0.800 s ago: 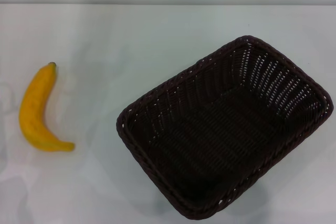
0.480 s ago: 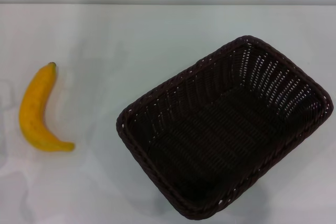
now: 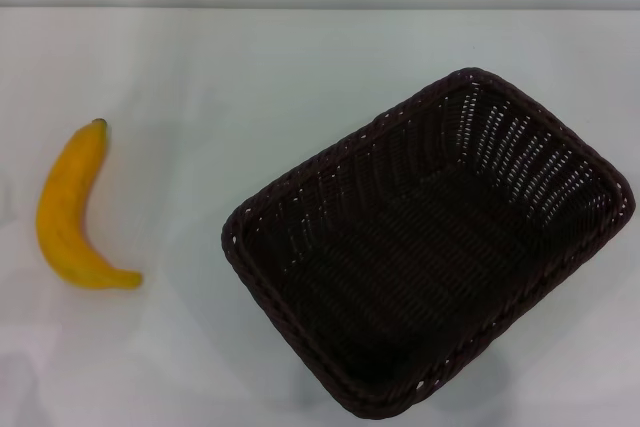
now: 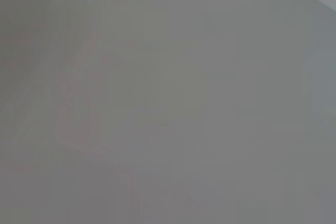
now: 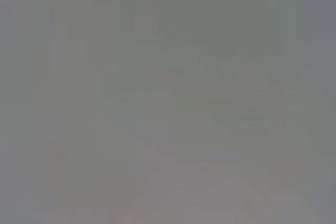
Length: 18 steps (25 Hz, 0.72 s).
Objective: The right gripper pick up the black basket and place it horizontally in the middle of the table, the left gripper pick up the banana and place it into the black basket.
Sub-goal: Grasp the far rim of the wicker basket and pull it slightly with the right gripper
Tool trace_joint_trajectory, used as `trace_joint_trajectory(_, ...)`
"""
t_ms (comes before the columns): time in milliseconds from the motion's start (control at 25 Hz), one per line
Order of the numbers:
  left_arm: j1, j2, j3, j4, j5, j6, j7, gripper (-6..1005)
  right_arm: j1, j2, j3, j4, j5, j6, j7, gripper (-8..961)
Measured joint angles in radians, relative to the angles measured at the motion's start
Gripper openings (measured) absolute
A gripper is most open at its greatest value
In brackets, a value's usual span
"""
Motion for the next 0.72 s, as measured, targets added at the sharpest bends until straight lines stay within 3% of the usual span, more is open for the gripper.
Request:
trace_joint_trajectory(160, 0.036, 0.002, 0.0, 0.0, 0.008, 0.01, 0.089, 868, -0.05, 0.0, -0.196, -0.159, -0.001, 0.002, 0.201, 692)
trace_joint_trajectory(320, 0.072, 0.006, 0.0, 0.0, 0.028, 0.024, 0.158, 867, -0.114, -0.014, -0.37, -0.38, -0.05, -0.015, 0.436, 692)
trace_joint_trajectory(520, 0.123, 0.008, 0.001, 0.033, 0.078, 0.047, 0.224, 866, -0.155, -0.046, -0.398, -0.713, -0.406, -0.002, 0.955, 691)
trace_joint_trajectory(720, 0.173, 0.011, 0.0, 0.08, 0.163, 0.109, 0.24, 865, -0.121, -0.094, -0.395, -0.982, -0.805, 0.117, 1.45, 692)
